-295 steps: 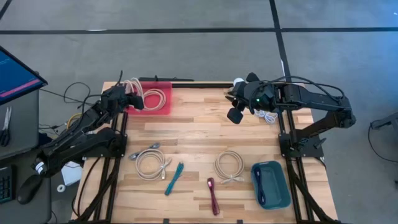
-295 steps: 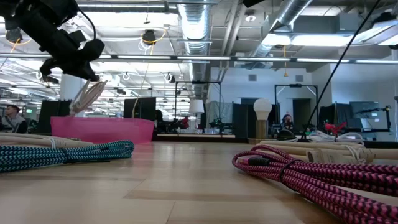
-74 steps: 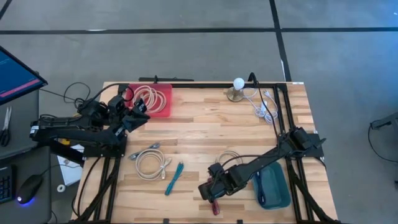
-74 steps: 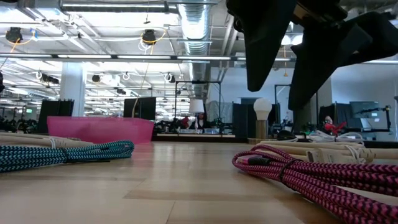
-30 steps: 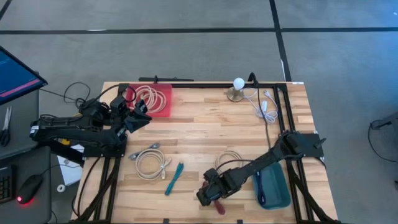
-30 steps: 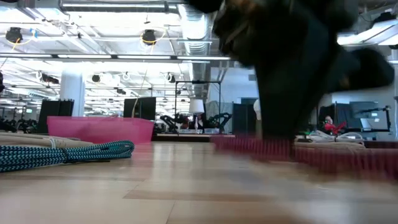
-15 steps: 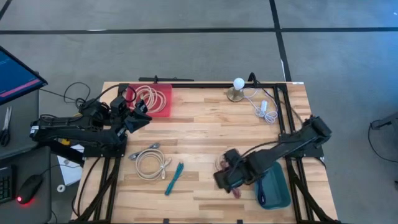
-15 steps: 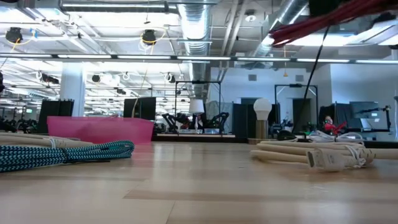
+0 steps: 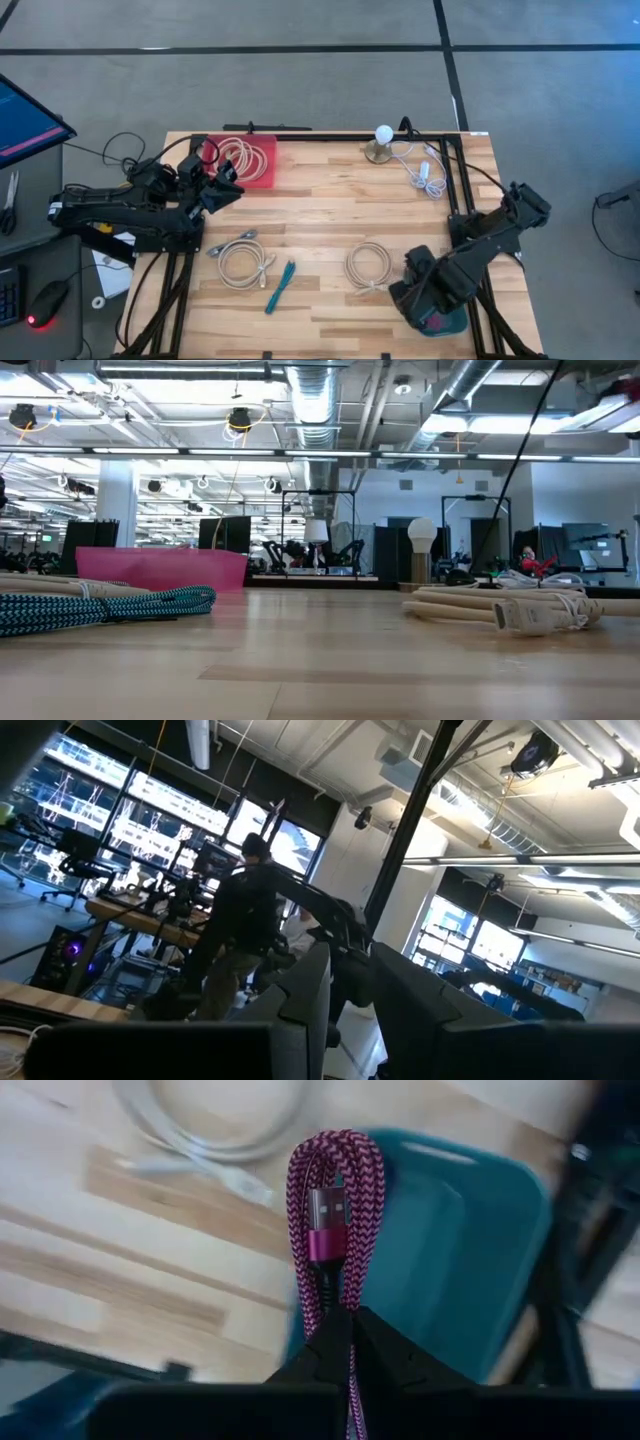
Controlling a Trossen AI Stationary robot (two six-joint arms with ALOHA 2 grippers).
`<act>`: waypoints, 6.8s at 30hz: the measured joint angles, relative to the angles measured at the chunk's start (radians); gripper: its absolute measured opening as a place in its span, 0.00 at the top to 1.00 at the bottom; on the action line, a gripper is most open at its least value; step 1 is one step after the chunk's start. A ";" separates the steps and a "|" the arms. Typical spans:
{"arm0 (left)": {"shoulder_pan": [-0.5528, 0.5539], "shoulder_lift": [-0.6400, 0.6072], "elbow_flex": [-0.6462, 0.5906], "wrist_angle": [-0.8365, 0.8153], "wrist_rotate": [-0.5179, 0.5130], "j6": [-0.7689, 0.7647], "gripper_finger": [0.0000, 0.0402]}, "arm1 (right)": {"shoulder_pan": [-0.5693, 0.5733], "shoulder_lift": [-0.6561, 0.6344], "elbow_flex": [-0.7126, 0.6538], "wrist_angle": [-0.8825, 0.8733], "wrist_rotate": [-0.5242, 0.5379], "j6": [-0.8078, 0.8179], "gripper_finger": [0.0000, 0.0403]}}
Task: Pick & Place USB Port
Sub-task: Put the red charger cable into the blue bin, then put the brown USB cable into the red bin
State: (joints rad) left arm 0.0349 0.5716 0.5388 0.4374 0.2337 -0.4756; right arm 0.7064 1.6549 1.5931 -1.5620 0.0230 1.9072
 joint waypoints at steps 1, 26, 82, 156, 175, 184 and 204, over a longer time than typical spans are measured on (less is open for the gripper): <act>0.000 0.000 0.000 0.000 0.000 0.004 0.81 | 0.010 0.001 -0.008 -0.003 -0.007 0.009 1.00; 0.000 0.000 0.000 -0.001 0.000 0.030 0.81 | 0.070 0.000 -0.421 0.319 -0.142 0.105 1.00; 0.000 0.000 0.000 -0.003 0.000 0.029 0.81 | -0.223 0.003 -0.076 0.565 0.186 -0.920 0.83; 0.000 0.000 0.000 -0.003 0.000 0.026 0.81 | -0.323 0.452 0.096 0.567 -0.042 -1.007 0.95; 0.000 0.028 0.000 -0.003 -0.002 0.004 0.81 | -0.465 0.274 0.389 0.528 0.406 -1.330 0.95; 0.000 0.172 0.000 0.062 -0.050 -0.150 0.81 | -0.502 0.208 0.391 0.878 0.318 -1.638 0.95; 0.000 0.303 0.001 0.199 -0.190 -0.306 0.81 | -0.580 0.208 0.390 0.790 0.318 -1.859 0.95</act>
State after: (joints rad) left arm 0.0353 0.8744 0.5396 0.6362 0.0441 -0.7816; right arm 0.1261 1.8633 1.9831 -0.7719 0.3407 0.0477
